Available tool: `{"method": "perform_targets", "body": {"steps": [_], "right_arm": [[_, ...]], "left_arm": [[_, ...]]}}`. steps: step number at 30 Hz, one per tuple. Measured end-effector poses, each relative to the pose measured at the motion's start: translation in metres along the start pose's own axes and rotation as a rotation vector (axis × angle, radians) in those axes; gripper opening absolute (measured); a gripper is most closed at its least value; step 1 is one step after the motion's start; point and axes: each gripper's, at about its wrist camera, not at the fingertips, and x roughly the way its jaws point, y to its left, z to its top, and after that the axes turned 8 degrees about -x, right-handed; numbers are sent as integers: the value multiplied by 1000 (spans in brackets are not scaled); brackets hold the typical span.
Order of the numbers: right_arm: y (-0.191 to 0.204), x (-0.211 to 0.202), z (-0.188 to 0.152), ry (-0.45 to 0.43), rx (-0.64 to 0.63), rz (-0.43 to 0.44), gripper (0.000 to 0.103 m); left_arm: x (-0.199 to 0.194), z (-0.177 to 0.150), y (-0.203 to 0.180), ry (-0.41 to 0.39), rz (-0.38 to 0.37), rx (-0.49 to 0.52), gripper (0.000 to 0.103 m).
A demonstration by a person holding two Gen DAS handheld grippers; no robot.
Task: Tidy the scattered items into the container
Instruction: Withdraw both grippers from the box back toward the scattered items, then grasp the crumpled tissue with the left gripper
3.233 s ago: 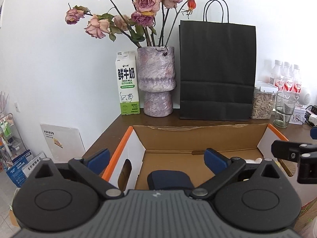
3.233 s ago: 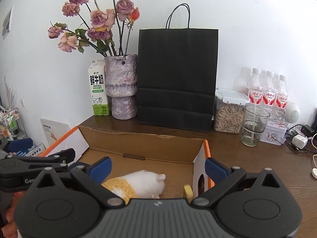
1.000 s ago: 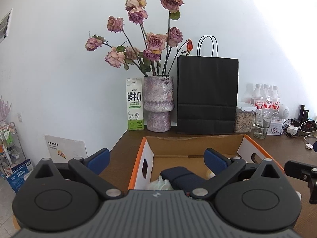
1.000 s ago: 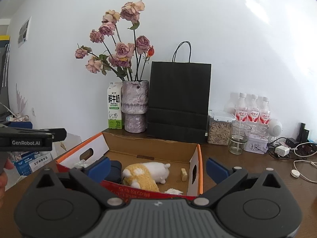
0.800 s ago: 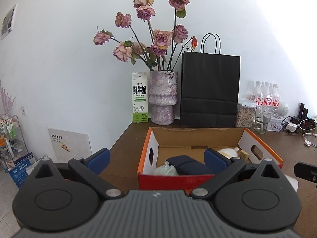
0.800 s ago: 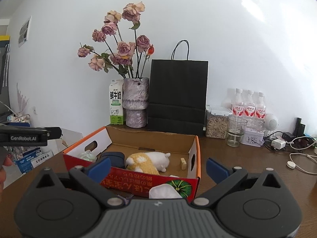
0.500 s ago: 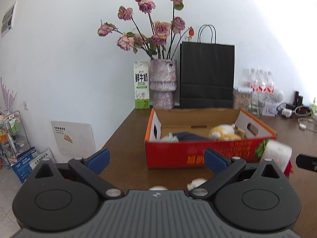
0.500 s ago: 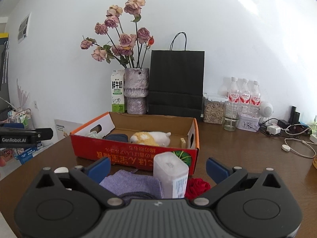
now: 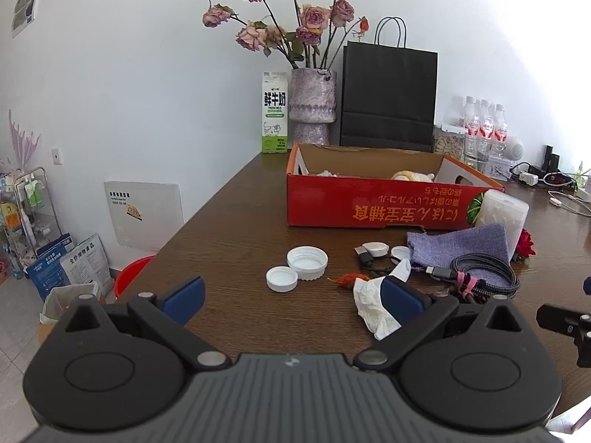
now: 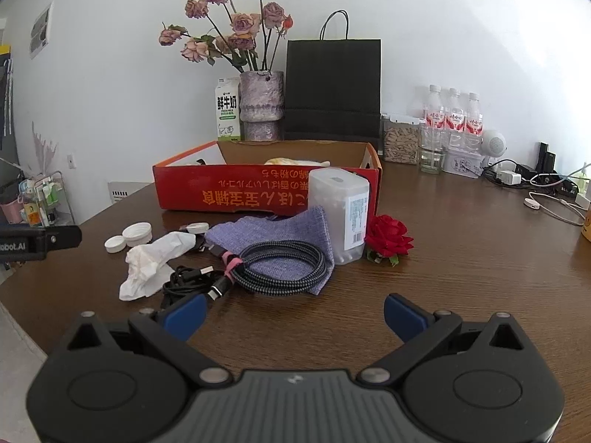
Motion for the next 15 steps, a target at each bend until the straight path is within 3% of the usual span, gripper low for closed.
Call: {"method": "perform_targets", "body": {"steps": [15], "right_arm": [[-4,12,-4,32,9,-13,103]], "left_arm": [[13,-8,1,56,13,-11,103]]}}
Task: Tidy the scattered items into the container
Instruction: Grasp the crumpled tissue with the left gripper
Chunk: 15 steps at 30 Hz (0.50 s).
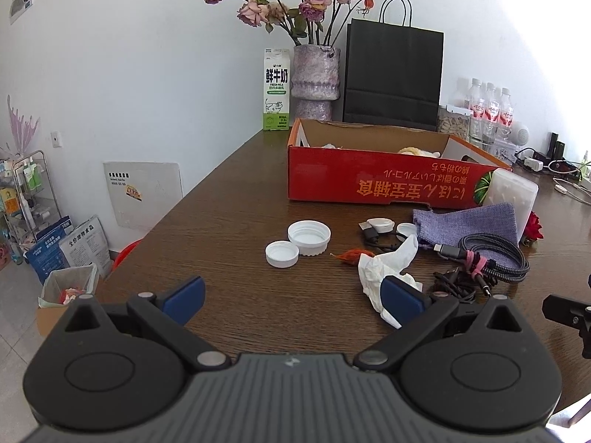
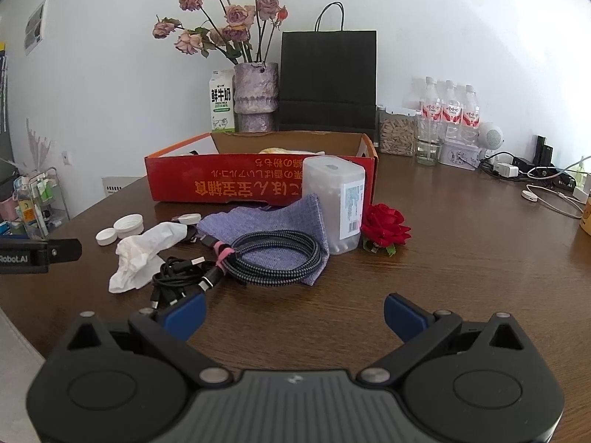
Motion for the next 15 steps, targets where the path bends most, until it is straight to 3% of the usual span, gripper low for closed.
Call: {"method": "perform_targets", "body": {"steps": [15], "right_arm": [[-4,3,-3,6,18,-9,103]], "left_arm": [[2,-1,-7,5,-12,19,103]]}}
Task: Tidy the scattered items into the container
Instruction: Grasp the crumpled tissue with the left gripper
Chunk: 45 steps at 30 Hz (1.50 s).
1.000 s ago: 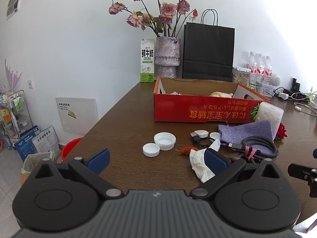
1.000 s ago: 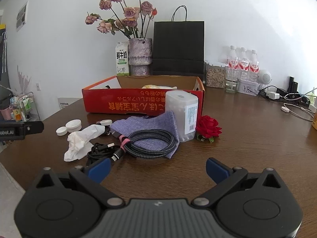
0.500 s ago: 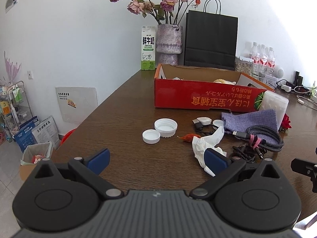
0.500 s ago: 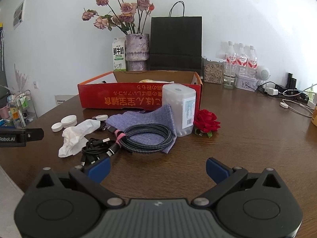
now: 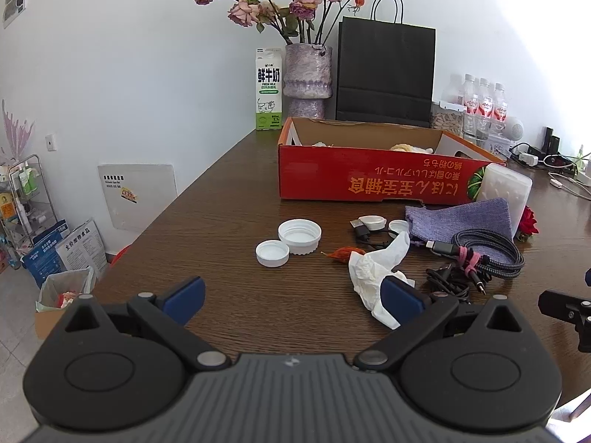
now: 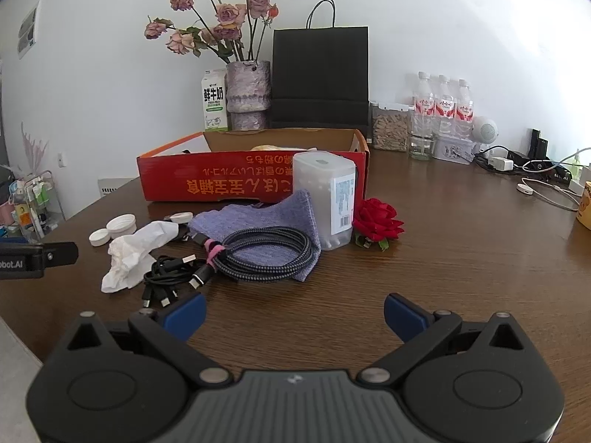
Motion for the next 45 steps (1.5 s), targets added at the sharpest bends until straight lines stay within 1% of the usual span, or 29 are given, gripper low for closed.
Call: {"method": "perform_targets", "body": {"steps": [8,12,19,20,21,22,24,25,26,29,33,38,42,45], "right_arm": [[3,8,3,6,-12,11,103],[5,12,4,8,-22,23,103],[5,18,4,21,-28,16,103],[5,18,5,20,-29,14,103],[5,19,6,19,-29,13,103],[5,19,6,18,-30,12,103],[5,21,7,19,-30,12,103],[5,21,7,19,-31,12,103],[6,22,8,20,-32,12,103],[5,24,8,26,-32,14,103],[7,24,10,22,-34,18,103],[12,26,15,9,-54,27,103],[9,29,23,-13,-55,5,103],[3,35,32,-29,-49,-28,103]], "left_arm": [[12,1,-13,25,-20,24,103],[22,2,-22,33,-17,42,103],[41,4,-39,52,-19,67,103],[43,4,-41,54,-21,68,101],[45,4,-42,57,-25,68,99],[47,4,-43,63,-27,66,91],[52,3,-44,92,-48,60,61],[54,2,-43,114,-68,51,31],[55,2,-41,126,-93,37,27],[50,2,-39,98,-105,34,18],[46,6,-34,74,-98,14,17],[44,10,-29,63,-97,3,15],[41,13,-27,44,-99,1,14],[39,19,-28,17,-105,4,14]]}}
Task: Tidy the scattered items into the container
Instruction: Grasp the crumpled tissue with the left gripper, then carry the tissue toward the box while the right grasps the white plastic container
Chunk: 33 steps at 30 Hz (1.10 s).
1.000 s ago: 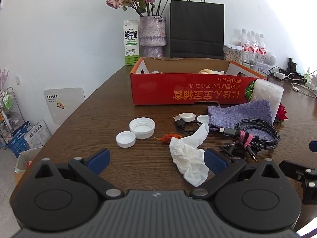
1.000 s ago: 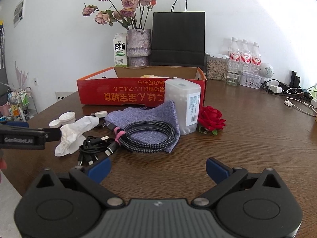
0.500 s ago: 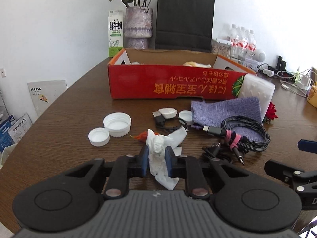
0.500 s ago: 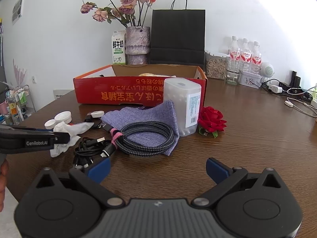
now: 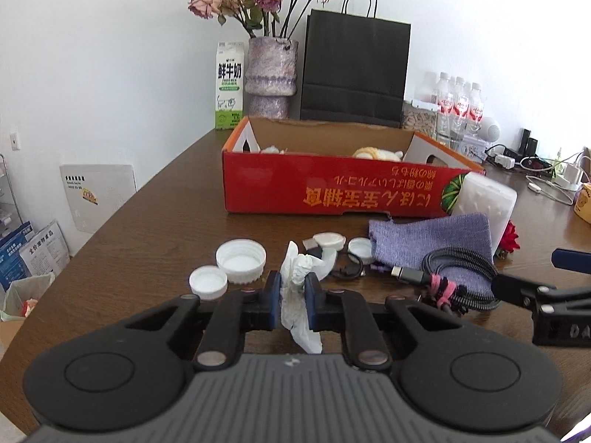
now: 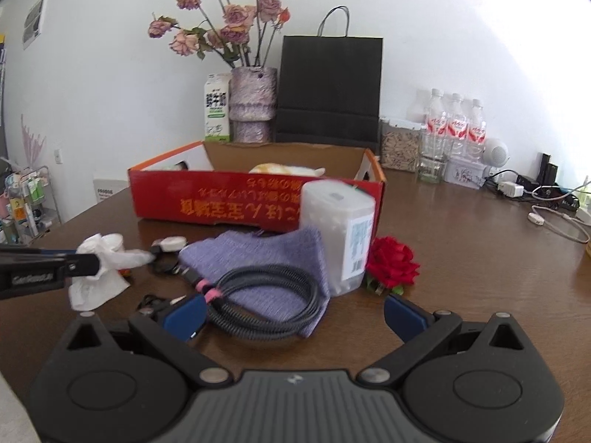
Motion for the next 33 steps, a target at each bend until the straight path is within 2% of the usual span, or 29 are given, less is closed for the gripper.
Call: {"method": "perform_targets", "body": {"steps": [9,16,18,20,21,23,33], "right_arm": [[-25,34,28,-31,11,-64,101],[-38,66,48,-28,22,-48,95],[-40,73,53,-14,27,-26,86],[-44,78,55,3,42,14,56],[-45,78,54,4,49,24,55],[-46,73,52,-13,50,34,42],[-53,48,58,-112,63,21,41]], "left_arm": [[-1,23,-10,-79,-13,12,14],[5,34,-16,-98,-20,19,14],[6,35,-16,-95,-20,19,14],[8,35,-16,-93,-19,17,14],[7,35,-15,-93,-18,17,14],[9,36,-15,-95,-15,15,14],[10,47,-18,-125,-22,12,14]]}}
